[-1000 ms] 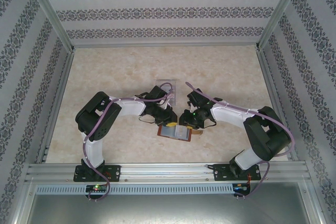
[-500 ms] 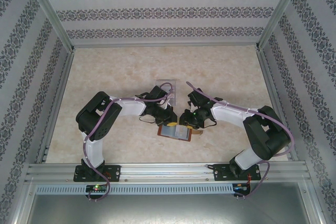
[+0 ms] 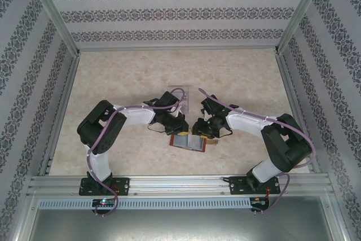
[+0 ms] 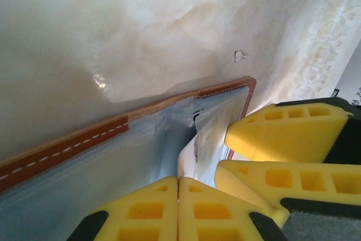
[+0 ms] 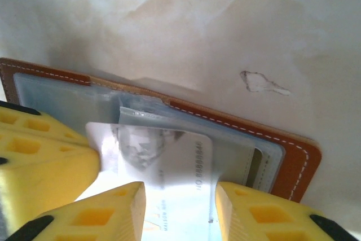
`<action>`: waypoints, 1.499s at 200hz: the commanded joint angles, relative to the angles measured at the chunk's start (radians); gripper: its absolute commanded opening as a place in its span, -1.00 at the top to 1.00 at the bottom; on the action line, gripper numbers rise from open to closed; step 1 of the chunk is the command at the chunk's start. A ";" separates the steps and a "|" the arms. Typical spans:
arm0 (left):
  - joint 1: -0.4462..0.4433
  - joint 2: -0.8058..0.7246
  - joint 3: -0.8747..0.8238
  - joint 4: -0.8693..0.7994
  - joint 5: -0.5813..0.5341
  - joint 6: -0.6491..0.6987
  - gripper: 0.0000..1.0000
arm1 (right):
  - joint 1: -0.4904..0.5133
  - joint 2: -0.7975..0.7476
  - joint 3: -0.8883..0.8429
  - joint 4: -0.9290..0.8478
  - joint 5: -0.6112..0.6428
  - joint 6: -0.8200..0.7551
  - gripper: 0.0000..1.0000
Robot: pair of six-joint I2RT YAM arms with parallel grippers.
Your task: Take the credit cards out of the card holder
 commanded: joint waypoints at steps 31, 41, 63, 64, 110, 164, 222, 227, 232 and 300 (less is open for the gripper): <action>0.017 -0.057 0.002 -0.098 -0.035 0.053 0.87 | -0.004 -0.030 0.020 -0.064 0.033 -0.004 0.11; 0.019 -0.065 0.005 -0.117 -0.042 0.061 0.87 | -0.004 -0.030 0.022 -0.064 0.033 -0.004 0.11; 0.023 -0.088 0.020 -0.173 -0.070 0.092 0.88 | -0.004 -0.021 0.023 -0.064 0.032 -0.004 0.11; 0.023 -0.089 0.021 -0.175 -0.072 0.093 0.88 | -0.004 -0.020 0.024 -0.065 0.032 -0.004 0.11; 0.026 -0.103 0.085 -0.351 -0.129 0.196 0.89 | -0.002 -0.008 0.031 -0.062 0.028 -0.006 0.11; 0.027 -0.081 0.158 -0.455 -0.155 0.255 0.88 | -0.001 -0.006 0.039 -0.064 0.027 -0.007 0.11; 0.008 -0.034 0.210 -0.446 -0.105 0.253 0.81 | 0.001 -0.001 0.042 -0.059 0.022 -0.007 0.11; 0.003 -0.029 0.213 -0.443 -0.102 0.252 0.79 | 0.001 -0.001 0.042 -0.060 0.021 -0.007 0.11; -0.001 -0.026 0.215 -0.443 -0.098 0.250 0.78 | 0.000 -0.001 0.042 -0.059 0.022 -0.007 0.11; -0.032 -0.028 0.184 -0.447 -0.105 0.228 0.69 | 0.001 0.004 0.036 -0.053 0.019 -0.007 0.11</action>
